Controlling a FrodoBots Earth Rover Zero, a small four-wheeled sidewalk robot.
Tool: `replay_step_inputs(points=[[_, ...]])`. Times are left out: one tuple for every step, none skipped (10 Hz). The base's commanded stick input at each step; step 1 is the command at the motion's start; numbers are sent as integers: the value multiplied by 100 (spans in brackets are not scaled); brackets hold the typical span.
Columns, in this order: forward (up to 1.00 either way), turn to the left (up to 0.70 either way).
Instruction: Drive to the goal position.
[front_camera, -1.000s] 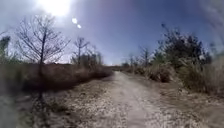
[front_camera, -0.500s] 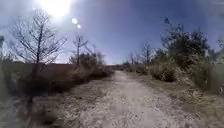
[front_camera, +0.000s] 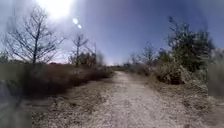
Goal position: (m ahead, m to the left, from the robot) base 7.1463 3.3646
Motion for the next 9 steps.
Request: replay_step_inputs(points=[[66, -13], [66, -9], [66, -6], [66, -9], [66, -12], [66, -11], [66, -11], [66, -11], [66, -2]])
